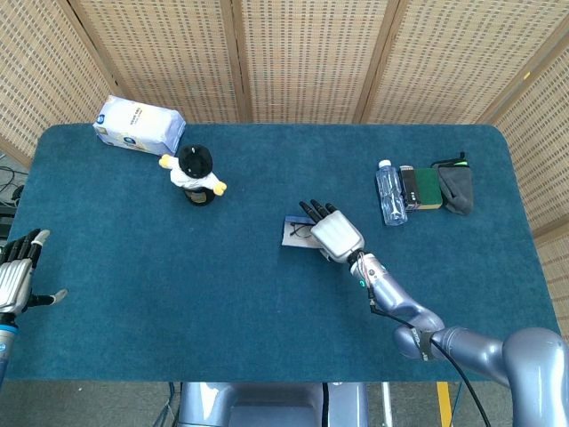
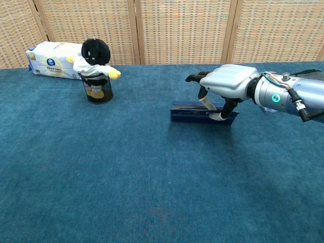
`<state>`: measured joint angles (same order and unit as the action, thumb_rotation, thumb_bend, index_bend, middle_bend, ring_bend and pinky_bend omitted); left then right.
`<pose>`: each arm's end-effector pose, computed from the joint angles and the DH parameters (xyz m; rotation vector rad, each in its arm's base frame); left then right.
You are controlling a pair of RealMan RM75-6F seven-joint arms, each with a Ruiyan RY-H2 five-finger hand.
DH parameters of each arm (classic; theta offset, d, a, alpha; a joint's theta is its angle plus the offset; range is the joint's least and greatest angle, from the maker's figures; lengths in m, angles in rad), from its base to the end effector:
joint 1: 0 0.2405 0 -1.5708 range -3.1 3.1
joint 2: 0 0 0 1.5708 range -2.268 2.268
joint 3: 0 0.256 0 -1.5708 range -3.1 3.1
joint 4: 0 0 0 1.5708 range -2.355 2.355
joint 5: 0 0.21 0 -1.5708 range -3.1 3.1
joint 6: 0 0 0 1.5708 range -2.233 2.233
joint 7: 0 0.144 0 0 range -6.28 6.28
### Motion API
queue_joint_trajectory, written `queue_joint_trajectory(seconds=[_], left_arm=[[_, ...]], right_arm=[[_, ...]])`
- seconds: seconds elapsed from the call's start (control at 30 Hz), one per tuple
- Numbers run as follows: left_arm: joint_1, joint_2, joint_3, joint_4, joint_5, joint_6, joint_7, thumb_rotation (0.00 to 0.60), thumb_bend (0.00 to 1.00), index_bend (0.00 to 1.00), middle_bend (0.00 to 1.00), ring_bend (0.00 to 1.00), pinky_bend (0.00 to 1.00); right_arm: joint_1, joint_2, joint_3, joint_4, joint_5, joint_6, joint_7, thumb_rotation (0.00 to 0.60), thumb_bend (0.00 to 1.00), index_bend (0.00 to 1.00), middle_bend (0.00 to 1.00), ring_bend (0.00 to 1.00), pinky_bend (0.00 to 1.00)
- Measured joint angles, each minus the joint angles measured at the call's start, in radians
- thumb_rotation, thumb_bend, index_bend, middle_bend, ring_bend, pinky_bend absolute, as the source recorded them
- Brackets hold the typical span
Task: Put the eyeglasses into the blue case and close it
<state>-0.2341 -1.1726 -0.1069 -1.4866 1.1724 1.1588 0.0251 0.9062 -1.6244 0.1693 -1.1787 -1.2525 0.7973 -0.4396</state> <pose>-0.3544 0.2376 0.1397 -1.3180 -1.1058 -0.6676 -0.1283 -0.3953 -0.0351 2.0802 -0.4895 0.7374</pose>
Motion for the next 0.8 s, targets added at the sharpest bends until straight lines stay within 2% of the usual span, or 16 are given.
queue_joint_trajectory(seconds=[0.13,0.57,0.8], left_arm=[[-0.001,0.0,0.0,0.001,-0.001,-0.002,-0.001,0.6,0.0,0.0,0.0,0.0,0.0],[-0.002,-0.001,-0.001,0.003,-0.008,-0.007,0.003,0.6,0.0,0.0,0.0,0.0,0.0],[-0.003,-0.001,-0.002,0.003,-0.012,-0.01,0.004,0.6,0.0,0.0,0.0,0.0,0.0]], right_arm=[[0.005,-0.004,0.008,0.014,0.019,-0.005,-0.004,0.6,0.49,0.0,0.0,0.0,0.19],[0.028,-0.036,0.023,0.091,0.069,-0.029,0.0,0.6,0.39,0.0,0.0,0.0,0.19],[0.035,-0.042,0.03,0.109,0.079,-0.029,0.015,0.6,0.39,0.0,0.0,0.0,0.19]])
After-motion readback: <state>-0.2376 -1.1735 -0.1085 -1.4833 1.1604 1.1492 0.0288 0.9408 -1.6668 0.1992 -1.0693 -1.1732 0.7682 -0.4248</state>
